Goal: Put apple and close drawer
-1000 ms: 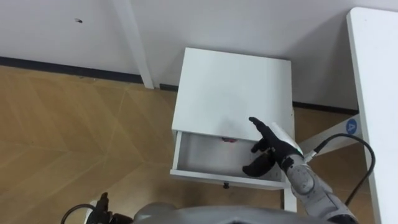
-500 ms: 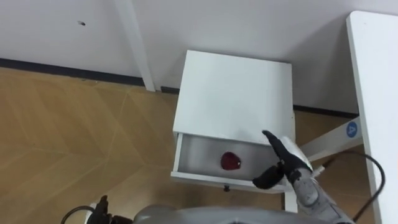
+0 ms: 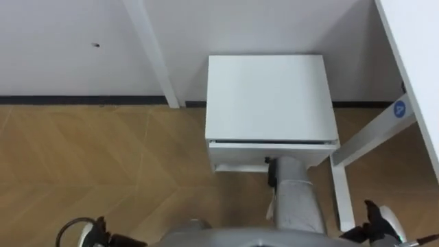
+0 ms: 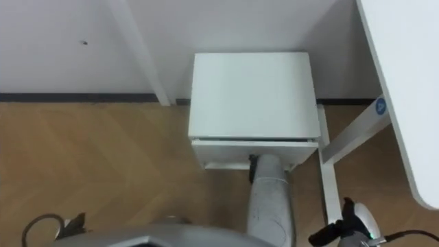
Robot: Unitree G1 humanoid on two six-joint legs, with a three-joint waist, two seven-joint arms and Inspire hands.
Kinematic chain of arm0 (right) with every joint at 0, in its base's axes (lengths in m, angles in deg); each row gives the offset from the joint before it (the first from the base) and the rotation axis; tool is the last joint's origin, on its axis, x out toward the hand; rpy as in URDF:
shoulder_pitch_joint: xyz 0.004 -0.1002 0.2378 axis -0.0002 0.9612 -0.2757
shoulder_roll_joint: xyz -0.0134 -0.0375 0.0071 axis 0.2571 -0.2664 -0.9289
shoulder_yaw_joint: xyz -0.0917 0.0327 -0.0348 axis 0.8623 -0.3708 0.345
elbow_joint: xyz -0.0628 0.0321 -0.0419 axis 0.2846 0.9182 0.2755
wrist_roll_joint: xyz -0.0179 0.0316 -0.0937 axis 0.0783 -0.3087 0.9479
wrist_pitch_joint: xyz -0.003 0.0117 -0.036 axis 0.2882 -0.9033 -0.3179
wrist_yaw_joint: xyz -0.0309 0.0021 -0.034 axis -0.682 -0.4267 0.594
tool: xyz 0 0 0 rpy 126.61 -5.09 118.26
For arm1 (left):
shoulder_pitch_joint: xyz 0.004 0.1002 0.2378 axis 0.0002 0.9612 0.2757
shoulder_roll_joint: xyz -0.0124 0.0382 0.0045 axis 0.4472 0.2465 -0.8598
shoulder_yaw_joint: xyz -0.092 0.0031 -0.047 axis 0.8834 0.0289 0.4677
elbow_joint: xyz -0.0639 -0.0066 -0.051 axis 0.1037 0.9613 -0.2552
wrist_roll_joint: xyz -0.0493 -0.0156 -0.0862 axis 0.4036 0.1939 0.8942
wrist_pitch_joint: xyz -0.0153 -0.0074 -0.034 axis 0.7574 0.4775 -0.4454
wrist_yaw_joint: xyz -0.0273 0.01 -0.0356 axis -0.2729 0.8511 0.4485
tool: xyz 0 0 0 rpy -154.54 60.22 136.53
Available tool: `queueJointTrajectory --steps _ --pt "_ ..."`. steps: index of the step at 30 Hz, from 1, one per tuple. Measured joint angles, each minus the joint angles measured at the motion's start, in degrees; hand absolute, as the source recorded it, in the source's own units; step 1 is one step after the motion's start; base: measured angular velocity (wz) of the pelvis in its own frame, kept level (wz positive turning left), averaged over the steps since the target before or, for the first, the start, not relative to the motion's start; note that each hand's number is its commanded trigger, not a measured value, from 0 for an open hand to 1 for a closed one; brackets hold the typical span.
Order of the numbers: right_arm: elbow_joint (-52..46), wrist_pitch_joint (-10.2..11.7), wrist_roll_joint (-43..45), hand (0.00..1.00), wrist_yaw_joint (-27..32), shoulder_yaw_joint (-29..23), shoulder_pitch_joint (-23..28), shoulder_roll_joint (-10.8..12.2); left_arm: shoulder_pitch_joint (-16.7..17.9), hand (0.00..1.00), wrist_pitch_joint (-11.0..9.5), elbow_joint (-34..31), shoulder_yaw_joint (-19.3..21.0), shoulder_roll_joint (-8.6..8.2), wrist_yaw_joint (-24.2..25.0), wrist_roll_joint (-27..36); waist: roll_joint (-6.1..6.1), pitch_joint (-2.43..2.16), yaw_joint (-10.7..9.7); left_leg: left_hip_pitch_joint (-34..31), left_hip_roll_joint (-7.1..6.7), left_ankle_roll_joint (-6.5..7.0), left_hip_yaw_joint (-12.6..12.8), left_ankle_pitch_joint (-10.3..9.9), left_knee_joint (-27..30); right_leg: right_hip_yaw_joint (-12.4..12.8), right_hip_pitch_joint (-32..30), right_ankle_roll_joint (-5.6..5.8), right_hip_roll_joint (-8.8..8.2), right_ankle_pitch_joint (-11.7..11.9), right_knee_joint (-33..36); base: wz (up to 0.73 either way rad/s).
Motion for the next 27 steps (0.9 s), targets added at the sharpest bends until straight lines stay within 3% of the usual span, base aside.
queueJointTrajectory --steps 1,2,4,5,7,9,14,21,22,27 --pt "0.82 -0.41 -0.2 0.0 0.0 0.51 -0.37 0.33 0.92 0.0 0.14 0.03 -0.04 -0.02 0.0 0.15 -0.88 -0.02 0.77 0.65 -0.29 -0.25 0.92 0.01 -0.97 -0.37 7.12 0.82 0.29 -1.2 -13.97 -0.29" --pt "1.17 -0.52 -0.27 0.0 0.01 0.73 -0.37 0.39 1.59 0.0 0.27 0.04 -0.03 -0.13 0.0 0.58 -1.22 -0.11 1.34 0.99 -0.35 -0.27 1.42 0.17 -1.56 -0.89 10.56 1.06 0.35 -1.75 -20.82 -0.46" --pt "3.26 -0.61 -0.61 0.0 0.16 0.66 -0.37 1.06 3.28 0.0 0.76 0.02 0.38 -0.63 -0.25 0.84 -2.86 -0.95 4.11 2.06 -0.55 -0.72 3.12 1.79 -5.01 -3.21 22.41 1.33 1.3 -5.68 -45.4 -0.51" --pt "3.7 -0.64 -0.66 0.0 0.21 0.66 -0.42 1.29 3.13 0.0 0.79 0.01 0.57 -0.68 -0.36 0.87 -3.06 -1.2 4.77 2.11 -0.62 -0.9 3.39 2.43 -6.16 -3.43 24.37 1.46 1.77 -6.23 -50.5 -0.4" --pt "4.05 -0.62 -0.86 0.0 0.76 0.54 -1.46 2.22 1.76 0.0 0.65 0.03 1.18 -0.54 -1.55 1.19 -4.91 -1.28 5.87 1.87 -0.91 -1.63 3.86 4.87 -10.0 -5.0 29.26 1.11 3.3 -4.99 -64.5 -0.16" --pt "4.47 -0.15 -2.0 0.0 1.31 0.49 -2.49 2.7 1.84 0.0 0.57 0.17 1.19 -0.62 -2.32 1.14 -5.45 -1.51 5.82 2.12 -0.77 -2.24 3.75 5.59 -11.48 -5.94 31.76 1.46 4.1 -3.29 -70.41 0.0" --pt "5.45 1.07 -5.22 0.0 1.27 -0.04 -2.91 3.4 0.64 0.0 0.41 -0.04 1.58 -1.38 -2.59 0.37 -5.23 -1.54 5.72 4.26 -0.49 -3.43 3.52 6.36 -13.93 -7.1 34.18 1.24 4.75 -2.88 -72.93 0.02" --pt "7.39 0.85 -10.4 0.0 -0.17 -0.63 -2.49 4.02 0.5 0.0 1.01 -1.17 4.05 -2.58 -1.89 -0.11 -4.57 -1.04 5.61 5.18 -0.4 -4.07 3.5 7.12 -16.01 -7.64 34.21 1.0 5.01 -3.03 -72.94 0.0" --pt "7.57 0.84 -11.06 0.0 -0.74 -0.63 -2.29 4.05 0.29 0.0 1.08 -1.18 4.64 -2.59 -1.72 -0.1 -4.56 -0.8 5.57 5.73 -0.42 -4.16 3.62 7.21 -16.48 -7.59 34.5 0.87 5.02 -3.13 -72.95 0.0" --pt "7.77 0.85 -12.01 0.0 -2.42 -1.26 -1.96 4.05 0.3 0.0 1.29 -1.15 5.51 -2.7 -0.42 -0.13 -4.69 -0.73 4.37 6.9 -0.45 -4.23 3.56 7.23 -17.29 -7.63 35.31 0.65 5.13 -3.34 -72.98 0.0"
